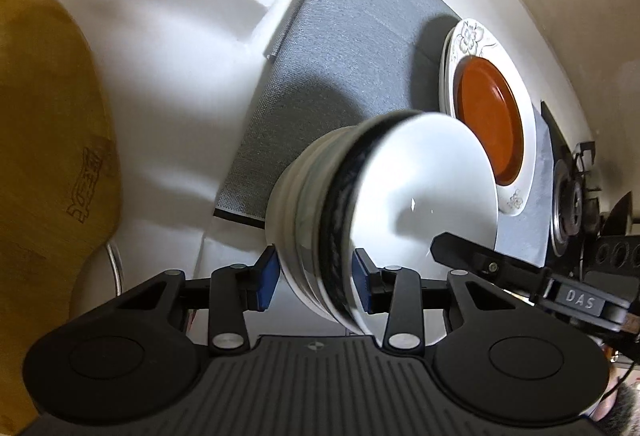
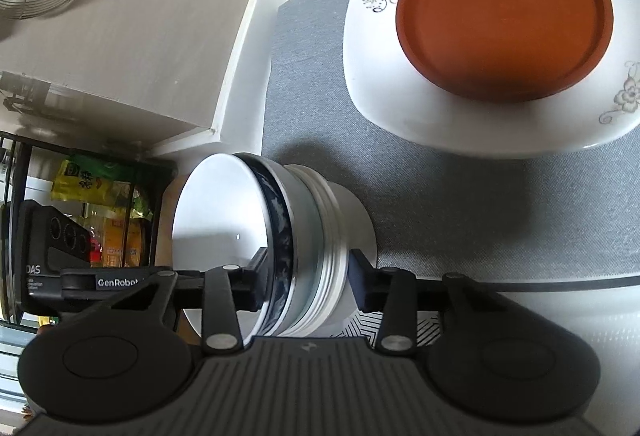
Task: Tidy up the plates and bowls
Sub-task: 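Carry the nested bowls with both grippers over the brown-topped plate stack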
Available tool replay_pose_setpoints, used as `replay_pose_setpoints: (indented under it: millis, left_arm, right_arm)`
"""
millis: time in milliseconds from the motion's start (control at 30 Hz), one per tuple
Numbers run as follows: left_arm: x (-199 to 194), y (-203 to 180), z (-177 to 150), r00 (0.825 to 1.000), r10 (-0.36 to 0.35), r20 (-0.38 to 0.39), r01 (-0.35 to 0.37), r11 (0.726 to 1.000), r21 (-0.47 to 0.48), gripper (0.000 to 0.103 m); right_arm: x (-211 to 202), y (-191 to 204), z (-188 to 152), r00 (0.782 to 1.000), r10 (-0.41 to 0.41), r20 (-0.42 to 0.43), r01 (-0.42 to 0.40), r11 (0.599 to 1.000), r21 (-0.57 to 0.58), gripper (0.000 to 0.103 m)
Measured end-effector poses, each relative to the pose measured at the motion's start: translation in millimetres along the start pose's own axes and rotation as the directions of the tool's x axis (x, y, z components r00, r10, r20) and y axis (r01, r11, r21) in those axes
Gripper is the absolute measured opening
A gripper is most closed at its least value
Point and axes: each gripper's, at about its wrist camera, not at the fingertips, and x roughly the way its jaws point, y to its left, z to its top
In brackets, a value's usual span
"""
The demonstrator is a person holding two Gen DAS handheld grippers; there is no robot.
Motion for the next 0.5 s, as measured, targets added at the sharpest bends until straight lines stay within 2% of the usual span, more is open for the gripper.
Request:
replay_pose_setpoints:
  millis: [133, 333, 500]
  left_arm:
    - [-1, -2, 0, 1.0, -0.005, -0.012, 0.005, 1.0, -0.011, 0.042]
    - [-7, -14, -1, 1.0, 0.013, -0.017, -0.013, 1.0, -0.002, 0.042]
    - [-14, -34, -2, 1.0, 0.017, -0.002, -0.017, 0.999, 0.029, 0.042]
  right_arm:
    - [-6, 1, 1, 1.0, -0.006, -0.009, 0.006, 0.999, -0.034, 0.046]
    - [-10, 2, -2, 1.0, -0.003, 0.002, 0.003, 1.0, -0.018, 0.046]
    - [-30, 3, -2, 1.0, 0.006, 0.029, -0.005, 1.0, -0.017, 0.045]
